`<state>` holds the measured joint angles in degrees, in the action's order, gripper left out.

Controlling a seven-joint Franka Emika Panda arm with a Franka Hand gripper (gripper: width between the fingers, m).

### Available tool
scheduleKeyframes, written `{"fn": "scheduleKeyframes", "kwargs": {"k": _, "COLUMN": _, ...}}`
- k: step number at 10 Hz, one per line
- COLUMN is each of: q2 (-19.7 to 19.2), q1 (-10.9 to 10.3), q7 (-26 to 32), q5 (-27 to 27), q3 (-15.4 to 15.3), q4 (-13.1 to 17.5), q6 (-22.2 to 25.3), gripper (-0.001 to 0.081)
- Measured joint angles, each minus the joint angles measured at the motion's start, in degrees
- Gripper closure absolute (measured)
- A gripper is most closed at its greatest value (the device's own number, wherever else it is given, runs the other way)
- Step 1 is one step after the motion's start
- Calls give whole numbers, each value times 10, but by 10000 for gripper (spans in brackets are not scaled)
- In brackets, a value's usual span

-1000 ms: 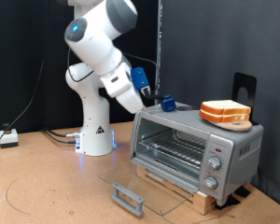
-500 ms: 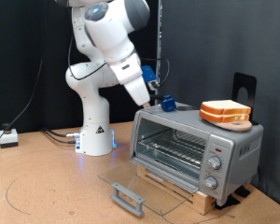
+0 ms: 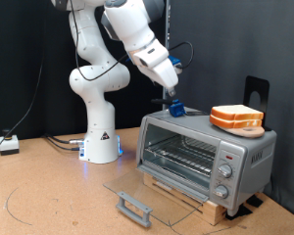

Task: Make a piece of toast with the oven

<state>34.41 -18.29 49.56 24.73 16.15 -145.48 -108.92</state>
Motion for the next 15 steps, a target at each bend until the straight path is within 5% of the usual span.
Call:
{"fn": "scheduleKeyframes", "kwargs": {"k": 3, "q2": 39, "q1": 1, "q7": -15, "q5": -3, "q3": -22, "q4": -20, "q6": 5, "gripper": -3}}
{"fn": "scheduleKeyframes", "kwargs": {"k": 6, "q2": 54, "q1": 0, "q7": -33, "q5": 64, "q3": -28, "q4": -41, "q6": 17, "gripper": -3}}
{"fn": "scheduleKeyframes", "kwargs": {"k": 12, "q2": 218, "q1": 9, "q7": -134, "q5": 90, "q3": -143, "q4": -147, "q6": -75, "gripper": -3}}
{"fn": "scheduleKeyframes", "kwargs": {"k": 15, "q2": 263, "q1": 34, "q7": -159, "q5": 54, "q3": -179, "q4": -161, "q6": -75, "gripper": -3}}
